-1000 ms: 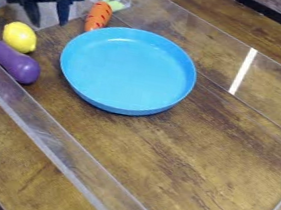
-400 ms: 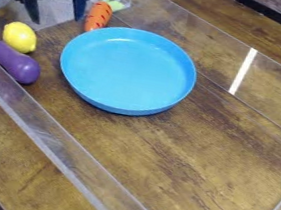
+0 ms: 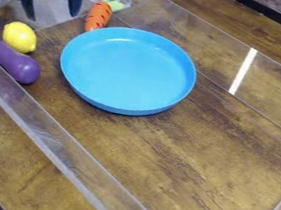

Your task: Remove the lemon from the blue tray and put it on the table

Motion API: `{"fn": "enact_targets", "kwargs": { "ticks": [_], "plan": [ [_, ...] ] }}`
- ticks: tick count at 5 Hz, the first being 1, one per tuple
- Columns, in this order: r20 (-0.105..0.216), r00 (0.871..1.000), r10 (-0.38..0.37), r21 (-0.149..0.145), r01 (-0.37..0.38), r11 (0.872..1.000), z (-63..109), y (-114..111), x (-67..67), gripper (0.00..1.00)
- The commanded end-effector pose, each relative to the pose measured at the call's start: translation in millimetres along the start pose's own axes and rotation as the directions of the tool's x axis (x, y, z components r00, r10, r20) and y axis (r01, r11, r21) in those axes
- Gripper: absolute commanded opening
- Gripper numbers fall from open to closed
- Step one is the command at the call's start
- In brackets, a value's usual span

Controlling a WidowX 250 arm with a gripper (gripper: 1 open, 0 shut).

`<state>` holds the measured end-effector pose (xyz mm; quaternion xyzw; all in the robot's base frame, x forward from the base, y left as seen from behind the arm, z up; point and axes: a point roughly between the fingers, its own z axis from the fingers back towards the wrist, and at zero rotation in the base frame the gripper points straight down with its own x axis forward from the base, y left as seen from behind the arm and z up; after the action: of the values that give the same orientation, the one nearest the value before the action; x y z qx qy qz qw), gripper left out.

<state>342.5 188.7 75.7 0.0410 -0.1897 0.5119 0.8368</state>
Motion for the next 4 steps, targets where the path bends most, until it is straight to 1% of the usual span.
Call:
{"fn": "enact_targets", "kwargs": {
  "ticks": [1,2,3,4],
  "plan": [
    [0.053,0.998,0.043,-0.02,-0.042,0.999,19.5,-15.5,12.5,1.0],
    [0.058,0.995,0.076,-0.009,-0.076,0.997,8.3,-15.9,5.5,1.0],
    [0.064,0.992,0.106,0.001,-0.107,0.994,-3.7,-13.5,2.4,1.0],
    [0.069,0.982,0.178,0.022,-0.18,0.983,-5.8,-10.8,2.7,1.0]
  ]
}}
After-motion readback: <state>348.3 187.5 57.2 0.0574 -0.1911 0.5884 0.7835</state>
